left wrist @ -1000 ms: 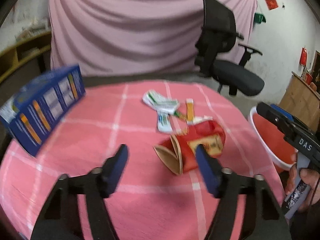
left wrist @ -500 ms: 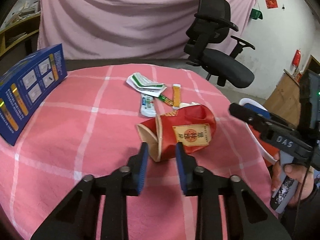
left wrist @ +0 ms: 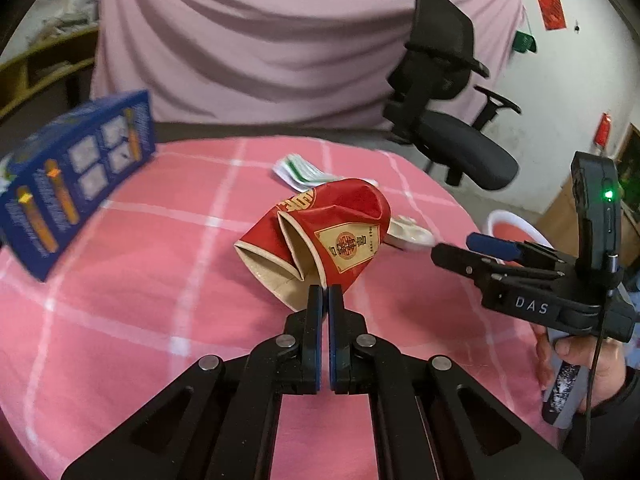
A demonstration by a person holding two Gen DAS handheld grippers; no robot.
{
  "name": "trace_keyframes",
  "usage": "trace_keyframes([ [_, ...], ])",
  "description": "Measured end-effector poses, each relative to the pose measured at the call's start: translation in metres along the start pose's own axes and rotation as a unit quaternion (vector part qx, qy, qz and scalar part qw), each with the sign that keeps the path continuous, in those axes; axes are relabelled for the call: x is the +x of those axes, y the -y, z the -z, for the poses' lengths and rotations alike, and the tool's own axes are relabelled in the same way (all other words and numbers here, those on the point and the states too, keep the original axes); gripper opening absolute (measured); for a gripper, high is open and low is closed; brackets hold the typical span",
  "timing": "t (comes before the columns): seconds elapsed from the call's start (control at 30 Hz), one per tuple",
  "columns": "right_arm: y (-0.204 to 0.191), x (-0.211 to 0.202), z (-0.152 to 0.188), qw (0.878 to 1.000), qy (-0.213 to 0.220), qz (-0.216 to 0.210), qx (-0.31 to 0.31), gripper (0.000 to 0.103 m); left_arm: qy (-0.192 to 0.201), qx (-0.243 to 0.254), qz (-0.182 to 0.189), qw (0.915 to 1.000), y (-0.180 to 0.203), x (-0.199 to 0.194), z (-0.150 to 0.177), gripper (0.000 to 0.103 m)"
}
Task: Collect trash
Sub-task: 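Grasp the red paper cup with the left tool while the right tool grasps the white tray, then carry red cup and white tray over the basin and open both tools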
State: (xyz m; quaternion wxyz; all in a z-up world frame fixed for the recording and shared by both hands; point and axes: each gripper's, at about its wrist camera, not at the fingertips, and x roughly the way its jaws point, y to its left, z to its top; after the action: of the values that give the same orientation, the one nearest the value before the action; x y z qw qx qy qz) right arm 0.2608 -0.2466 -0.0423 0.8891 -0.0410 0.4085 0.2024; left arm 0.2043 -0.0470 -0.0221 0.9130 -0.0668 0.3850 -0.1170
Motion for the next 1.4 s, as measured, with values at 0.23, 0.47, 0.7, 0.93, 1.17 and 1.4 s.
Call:
trace_keyframes([
  [0.23,-0.015,0.028,-0.016,0.999,-0.030,-0.005,-0.035,0.066,0.008,-0.031,-0.039,0.9987,-0.015,0.000,0.001,0.001],
  [0.47,-0.023,0.040,-0.018,0.998,-0.045,-0.019,-0.048,0.043,0.007,-0.044,-0.043,0.9981,-0.020,0.000,0.002,0.001],
  [0.7,-0.022,0.027,-0.012,0.998,-0.032,-0.043,-0.039,0.027,0.013,-0.040,-0.051,0.9978,-0.015,-0.004,-0.001,0.001],
  [0.93,-0.022,-0.021,-0.002,0.995,0.076,-0.051,-0.030,0.027,0.061,-0.018,-0.061,0.9962,0.002,-0.020,-0.007,0.001],
  [1.17,-0.015,-0.077,0.017,0.978,0.205,-0.031,-0.013,0.027,0.145,0.038,-0.063,0.9867,0.042,-0.043,-0.009,0.001],
  [1.4,-0.012,-0.128,0.032,0.946,0.324,0.030,-0.016,0.027,0.218,0.087,-0.050,0.9709,0.081,-0.061,-0.010,0.001],
])
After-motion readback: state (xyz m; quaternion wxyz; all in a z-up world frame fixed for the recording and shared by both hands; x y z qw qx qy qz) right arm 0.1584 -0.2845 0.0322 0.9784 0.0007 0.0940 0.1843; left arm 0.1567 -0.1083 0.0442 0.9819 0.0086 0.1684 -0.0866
